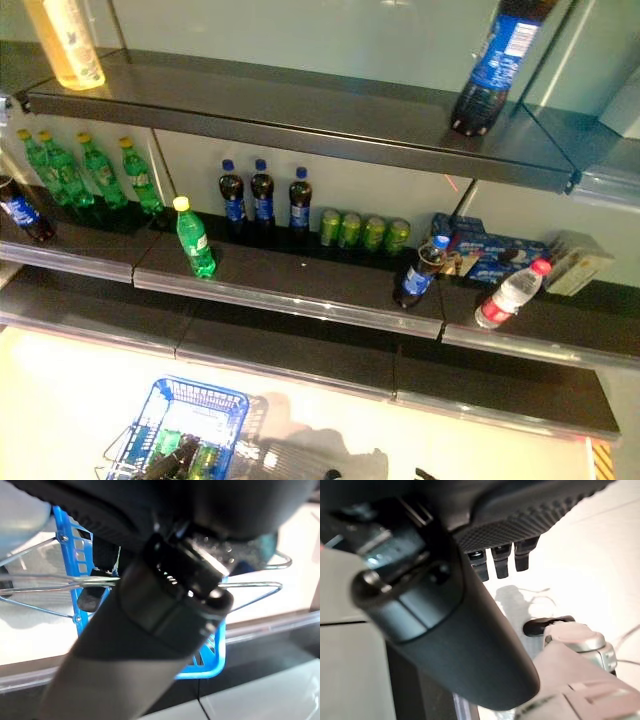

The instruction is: Pick up the drink and place into the basket.

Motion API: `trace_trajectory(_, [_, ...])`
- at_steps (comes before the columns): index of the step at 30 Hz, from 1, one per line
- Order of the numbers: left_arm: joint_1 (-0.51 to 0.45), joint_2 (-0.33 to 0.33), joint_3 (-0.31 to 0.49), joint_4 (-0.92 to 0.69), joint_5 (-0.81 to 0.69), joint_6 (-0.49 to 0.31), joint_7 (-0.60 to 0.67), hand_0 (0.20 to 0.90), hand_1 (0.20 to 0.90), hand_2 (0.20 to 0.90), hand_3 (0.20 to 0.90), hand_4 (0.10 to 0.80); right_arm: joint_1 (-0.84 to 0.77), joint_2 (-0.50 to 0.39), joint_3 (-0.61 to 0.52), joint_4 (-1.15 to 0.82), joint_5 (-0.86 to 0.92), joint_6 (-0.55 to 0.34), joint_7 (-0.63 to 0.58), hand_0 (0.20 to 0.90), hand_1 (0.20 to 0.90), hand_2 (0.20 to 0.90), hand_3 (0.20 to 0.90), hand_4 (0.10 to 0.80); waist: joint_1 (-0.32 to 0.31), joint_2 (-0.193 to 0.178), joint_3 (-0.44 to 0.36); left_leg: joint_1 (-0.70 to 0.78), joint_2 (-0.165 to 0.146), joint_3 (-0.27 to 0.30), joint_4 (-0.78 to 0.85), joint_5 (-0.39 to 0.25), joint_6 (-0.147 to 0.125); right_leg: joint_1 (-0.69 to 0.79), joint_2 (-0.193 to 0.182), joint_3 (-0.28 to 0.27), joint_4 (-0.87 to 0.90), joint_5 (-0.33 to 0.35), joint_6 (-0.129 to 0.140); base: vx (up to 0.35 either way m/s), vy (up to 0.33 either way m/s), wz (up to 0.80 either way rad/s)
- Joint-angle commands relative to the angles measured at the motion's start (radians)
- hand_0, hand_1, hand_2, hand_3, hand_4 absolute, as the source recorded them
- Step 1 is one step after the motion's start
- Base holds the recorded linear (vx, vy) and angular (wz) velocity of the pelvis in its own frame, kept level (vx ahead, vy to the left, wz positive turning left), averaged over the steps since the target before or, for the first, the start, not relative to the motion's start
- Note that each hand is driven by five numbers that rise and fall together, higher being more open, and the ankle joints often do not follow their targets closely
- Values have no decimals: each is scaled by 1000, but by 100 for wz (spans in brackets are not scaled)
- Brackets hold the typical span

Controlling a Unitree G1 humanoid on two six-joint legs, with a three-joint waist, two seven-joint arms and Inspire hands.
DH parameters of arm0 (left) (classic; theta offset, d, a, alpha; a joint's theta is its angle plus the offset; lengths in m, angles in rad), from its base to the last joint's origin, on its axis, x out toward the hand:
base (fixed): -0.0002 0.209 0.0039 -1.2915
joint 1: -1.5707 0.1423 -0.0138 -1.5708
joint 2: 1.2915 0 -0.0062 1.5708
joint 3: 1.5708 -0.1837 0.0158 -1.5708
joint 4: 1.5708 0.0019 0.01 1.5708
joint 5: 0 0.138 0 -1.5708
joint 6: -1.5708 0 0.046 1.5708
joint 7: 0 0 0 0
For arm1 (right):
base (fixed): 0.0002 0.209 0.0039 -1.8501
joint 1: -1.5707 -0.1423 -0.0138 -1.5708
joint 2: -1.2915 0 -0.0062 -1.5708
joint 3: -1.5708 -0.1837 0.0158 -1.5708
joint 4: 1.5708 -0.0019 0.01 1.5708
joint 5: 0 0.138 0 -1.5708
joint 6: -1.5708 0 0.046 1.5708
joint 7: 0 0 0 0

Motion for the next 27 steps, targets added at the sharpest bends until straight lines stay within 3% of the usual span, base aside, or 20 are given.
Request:
trace_trajectory(1, [-68, 33, -17, -40, 81, -65, -101, 300, 300, 300, 200, 100, -81, -35, 20, 17, 30, 6, 26, 900, 900, 900, 900, 800, 10, 17, 43, -10, -105, -108, 66, -73, 39, 54, 0, 24, 48, -58, 54, 44, -93, -29])
trace_trajectory(2, [-58, 26, -16, -47, 87, -61, -102, 300, 300, 300, 200, 100, -81, -35, 26, 12, 33, 20, 26, 900, 900, 900, 900, 800, 19, 16, 46, -22, -112, -145, 90, -77, 36, 62, 0, 35, 44, -57, 47, 30, -47, -32])
trace_trajectory(4, [-48, 12, -31, -66, 93, -55, -103, 300, 300, 300, 200, 100, -82, -40, 35, 7, 20, 23, 37, 900, 900, 900, 900, 800, 32, 17, 52, -33, -115, -167, 94, -71, 32, 76, 2, 36, 32, -58, 42, -6, 0, -38])
trace_trajectory(8, [-54, 2, -58, -65, 116, -48, -93, 300, 300, 300, 200, 100, -91, -28, 47, 9, 43, 13, 26, 900, 900, 900, 900, 800, 35, 25, 54, -32, -98, -151, 52, -48, 28, 81, -6, 6, 29, -69, 43, -11, 33, -21])
trace_trajectory(14, [-57, 8, -75, -51, 112, -40, -109, 300, 300, 300, 200, 100, -96, -31, 54, 9, 41, 8, 25, 900, 900, 900, 900, 800, 35, 40, 37, -11, -99, -147, 1, -42, 25, 88, -21, -29, 26, -78, 54, 44, 80, 4])
trace_trajectory(27, [-45, 18, -77, -37, 128, -53, -121, 300, 300, 300, 200, 100, -94, -28, 55, 12, 37, 16, 34, 900, 900, 900, 900, 800, 44, 26, 27, 4, -99, -132, 0, -62, 37, 92, -29, -37, 34, -87, 66, 46, 8, 8])
